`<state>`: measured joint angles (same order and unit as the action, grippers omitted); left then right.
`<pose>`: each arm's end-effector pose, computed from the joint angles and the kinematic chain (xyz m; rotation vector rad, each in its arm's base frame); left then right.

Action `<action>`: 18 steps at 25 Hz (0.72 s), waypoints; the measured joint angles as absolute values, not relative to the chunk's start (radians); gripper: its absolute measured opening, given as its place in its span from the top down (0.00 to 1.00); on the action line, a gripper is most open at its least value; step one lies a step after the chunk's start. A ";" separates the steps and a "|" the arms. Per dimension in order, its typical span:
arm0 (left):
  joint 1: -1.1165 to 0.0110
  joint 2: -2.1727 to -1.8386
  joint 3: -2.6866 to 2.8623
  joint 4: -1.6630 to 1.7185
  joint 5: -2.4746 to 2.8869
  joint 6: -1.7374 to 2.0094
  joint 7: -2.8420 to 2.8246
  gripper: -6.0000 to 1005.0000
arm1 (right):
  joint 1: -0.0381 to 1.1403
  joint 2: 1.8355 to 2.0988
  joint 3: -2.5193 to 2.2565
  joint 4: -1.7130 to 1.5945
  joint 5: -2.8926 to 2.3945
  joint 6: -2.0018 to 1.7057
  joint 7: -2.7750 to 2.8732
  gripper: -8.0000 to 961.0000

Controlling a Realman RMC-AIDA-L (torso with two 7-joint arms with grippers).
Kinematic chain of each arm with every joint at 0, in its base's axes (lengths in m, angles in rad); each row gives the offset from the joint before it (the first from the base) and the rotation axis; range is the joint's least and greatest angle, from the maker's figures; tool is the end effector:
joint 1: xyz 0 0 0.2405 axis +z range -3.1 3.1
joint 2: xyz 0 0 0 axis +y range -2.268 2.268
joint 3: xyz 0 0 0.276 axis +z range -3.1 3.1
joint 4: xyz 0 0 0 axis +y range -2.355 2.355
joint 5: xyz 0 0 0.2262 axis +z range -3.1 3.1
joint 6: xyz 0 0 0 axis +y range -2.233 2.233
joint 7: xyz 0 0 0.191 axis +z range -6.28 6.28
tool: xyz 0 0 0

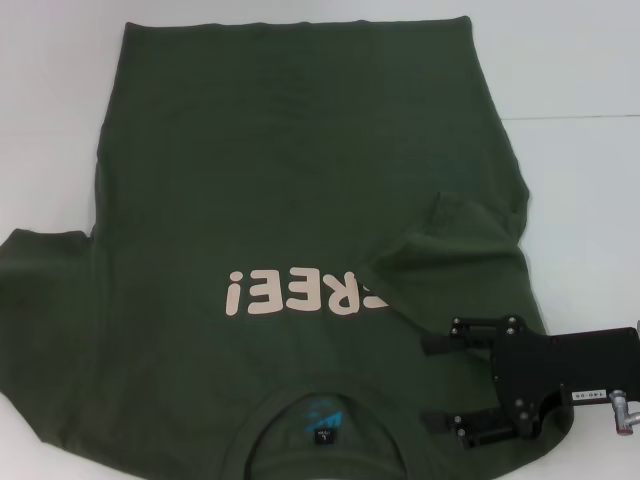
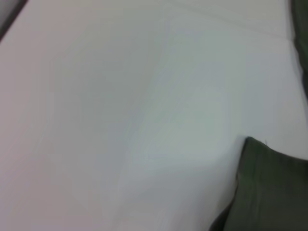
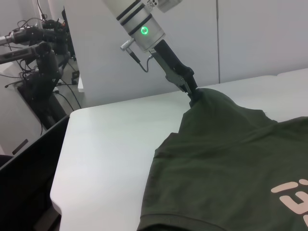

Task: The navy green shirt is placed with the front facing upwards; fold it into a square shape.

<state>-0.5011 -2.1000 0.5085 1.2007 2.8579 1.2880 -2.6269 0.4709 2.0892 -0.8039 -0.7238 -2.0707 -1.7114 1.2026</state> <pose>-0.4073 0.3835 0.0941 -1.5912 -1.6364 0.0045 0.2695 0.3182 -0.0652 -2.9808 0.3001 0.6078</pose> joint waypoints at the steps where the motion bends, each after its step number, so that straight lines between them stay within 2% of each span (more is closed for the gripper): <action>1: -0.501 -2.100 0.506 1.201 2.858 1.285 -2.627 0.93 | 0.471 2.089 -0.804 -0.724 -2.071 -1.711 1.203 0.08; 5: -0.500 -2.102 0.507 1.210 2.857 1.299 -2.626 0.93 | 0.473 2.089 -0.803 -0.717 -2.071 -1.710 1.203 0.08; 13: -0.524 -2.133 0.539 1.283 2.706 1.463 -2.610 0.93 | 0.474 2.089 -0.805 -0.716 -2.072 -1.707 1.203 0.08; 18: -0.554 -2.136 0.567 1.226 2.585 1.500 -2.608 0.93 | 0.474 2.089 -0.805 -0.716 -2.072 -1.707 1.203 0.08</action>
